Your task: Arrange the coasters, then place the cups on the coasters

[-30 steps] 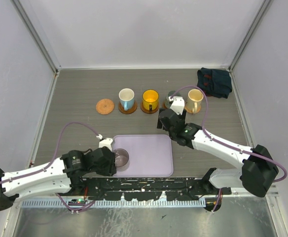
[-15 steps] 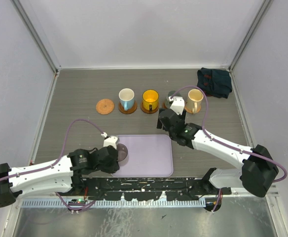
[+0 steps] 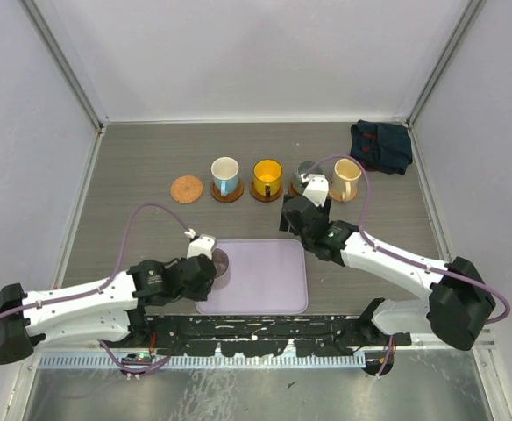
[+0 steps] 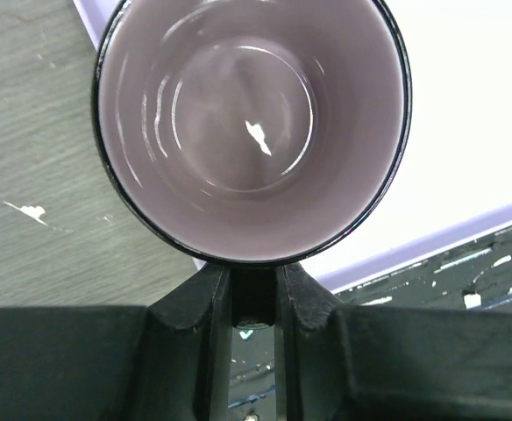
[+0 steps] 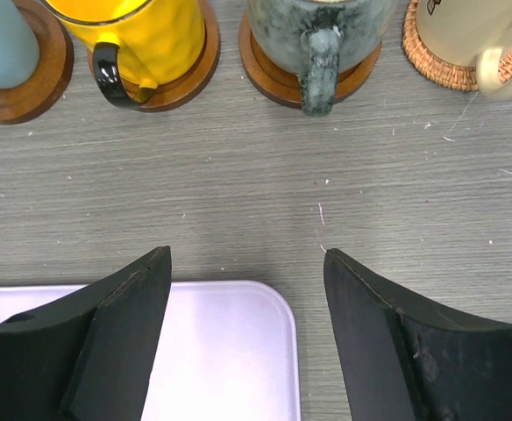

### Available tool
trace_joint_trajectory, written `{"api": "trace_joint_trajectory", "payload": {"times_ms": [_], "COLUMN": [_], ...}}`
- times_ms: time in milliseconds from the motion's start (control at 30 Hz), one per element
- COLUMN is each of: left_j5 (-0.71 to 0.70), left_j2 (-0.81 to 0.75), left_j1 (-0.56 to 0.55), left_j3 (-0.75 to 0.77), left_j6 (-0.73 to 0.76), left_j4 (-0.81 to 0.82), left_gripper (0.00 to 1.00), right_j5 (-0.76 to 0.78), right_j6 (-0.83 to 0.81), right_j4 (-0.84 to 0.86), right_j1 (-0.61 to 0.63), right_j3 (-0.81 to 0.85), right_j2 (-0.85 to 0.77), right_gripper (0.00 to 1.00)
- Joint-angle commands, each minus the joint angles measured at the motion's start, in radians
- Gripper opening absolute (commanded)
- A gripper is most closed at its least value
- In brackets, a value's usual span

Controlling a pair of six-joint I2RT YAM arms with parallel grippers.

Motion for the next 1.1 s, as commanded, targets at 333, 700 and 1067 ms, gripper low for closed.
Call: {"api": "trace_joint_trajectory", "payload": {"times_ms": [333,700,1067], "left_j5": [-0.302,-0.501,-0.489], "left_j2": [0.059,0.061,0.073], "left_j1": [-0.007,-0.009,0.201], "left_j3": [0.161,0.172,0.132], "left_j6": [0.199,0.233,0.398], "left_j4": [0.149,0.226,0.498], "left_gripper": [0.0,0.0,0.0], "right_j5": [0.03,0.046,0.096], "right_j6": [0.005,-0.008,-0.044], "right_j4": [0.074,0.108,0.137], "right_j1": [-0.004,-0.004,-0.004], "right_j3": [-0.053,-0.097,-0.145], "right_j2": [-0.087,-0.104,-0.15], "right_gripper": [0.75,0.74,0.63]}}
